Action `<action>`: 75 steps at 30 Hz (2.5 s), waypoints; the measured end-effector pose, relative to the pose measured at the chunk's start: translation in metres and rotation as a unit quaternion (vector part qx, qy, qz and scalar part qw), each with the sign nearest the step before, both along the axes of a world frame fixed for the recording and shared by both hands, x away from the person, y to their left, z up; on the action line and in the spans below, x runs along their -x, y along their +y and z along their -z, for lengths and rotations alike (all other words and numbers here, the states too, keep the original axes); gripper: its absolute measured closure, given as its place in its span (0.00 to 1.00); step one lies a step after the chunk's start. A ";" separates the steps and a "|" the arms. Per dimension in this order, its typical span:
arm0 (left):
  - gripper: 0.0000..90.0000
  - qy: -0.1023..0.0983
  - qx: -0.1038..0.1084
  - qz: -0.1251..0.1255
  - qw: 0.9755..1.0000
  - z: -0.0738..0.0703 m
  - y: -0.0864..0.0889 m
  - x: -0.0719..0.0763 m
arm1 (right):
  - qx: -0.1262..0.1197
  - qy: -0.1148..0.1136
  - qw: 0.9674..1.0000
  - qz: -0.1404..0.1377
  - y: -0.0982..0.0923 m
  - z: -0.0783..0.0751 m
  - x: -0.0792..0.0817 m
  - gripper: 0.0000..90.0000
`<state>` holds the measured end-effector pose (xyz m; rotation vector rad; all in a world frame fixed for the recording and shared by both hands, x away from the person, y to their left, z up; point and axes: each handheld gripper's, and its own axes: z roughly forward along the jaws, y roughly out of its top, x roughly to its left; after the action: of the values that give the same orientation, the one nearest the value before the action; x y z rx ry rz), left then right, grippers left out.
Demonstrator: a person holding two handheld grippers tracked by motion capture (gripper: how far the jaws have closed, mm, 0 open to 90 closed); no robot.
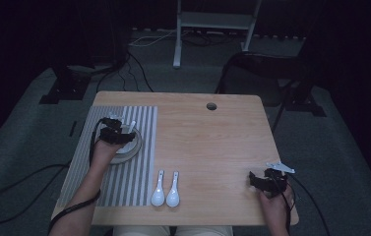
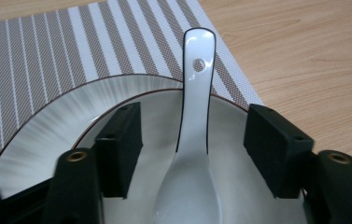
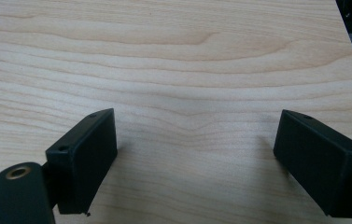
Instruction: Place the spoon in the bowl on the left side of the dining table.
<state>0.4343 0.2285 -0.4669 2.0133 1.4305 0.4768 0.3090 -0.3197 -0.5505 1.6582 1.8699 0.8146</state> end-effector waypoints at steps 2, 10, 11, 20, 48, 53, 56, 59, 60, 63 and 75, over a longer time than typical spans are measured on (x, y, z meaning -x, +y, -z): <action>0.34 0.001 0.004 -0.007 1.000 -0.001 0.001 0.002 | 0.000 0.000 1.000 0.000 0.000 0.000 0.000 0.14; 0.21 0.001 0.008 0.004 1.000 -0.008 0.002 0.011 | 0.000 0.000 1.000 0.000 0.000 0.000 0.000 0.14; 0.21 0.001 0.007 0.004 1.000 -0.008 0.002 0.013 | 0.000 0.000 1.000 0.000 0.000 0.000 0.000 0.14; 0.09 -0.015 0.012 -0.003 1.000 -0.015 0.004 0.027 | 0.000 0.000 1.000 0.000 0.000 0.000 0.000 0.14; 0.01 -0.057 -0.013 0.018 0.998 -0.002 0.009 0.079 | 0.000 0.000 1.000 0.000 0.000 0.000 0.000 0.14; 0.01 -0.059 -0.010 0.017 0.998 0.003 0.012 0.087 | 0.000 0.000 1.000 0.000 0.000 0.000 0.000 0.14; 0.01 -0.063 -0.005 0.017 0.998 0.003 0.015 0.093 | 0.000 0.000 1.000 0.000 0.000 0.000 0.000 0.14; 0.01 -0.066 0.001 0.017 0.998 0.004 0.017 0.099 | 0.000 0.000 1.000 0.000 0.000 0.000 0.000 0.14; 0.01 -0.068 0.002 0.018 0.998 0.004 0.018 0.101 | 0.000 0.000 1.000 0.000 0.000 0.000 0.000 0.14; 0.01 -0.068 0.002 0.018 0.998 0.007 0.020 0.106 | 0.000 0.000 1.000 0.000 0.000 0.000 0.000 0.14; 0.01 -0.069 0.000 0.017 0.997 0.020 0.027 0.126 | -0.001 0.000 1.000 0.001 0.000 0.000 0.000 0.14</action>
<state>0.3082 0.2555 -0.4866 1.9613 1.3110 0.5891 0.3090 -0.3196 -0.5505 1.6599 1.8687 0.8151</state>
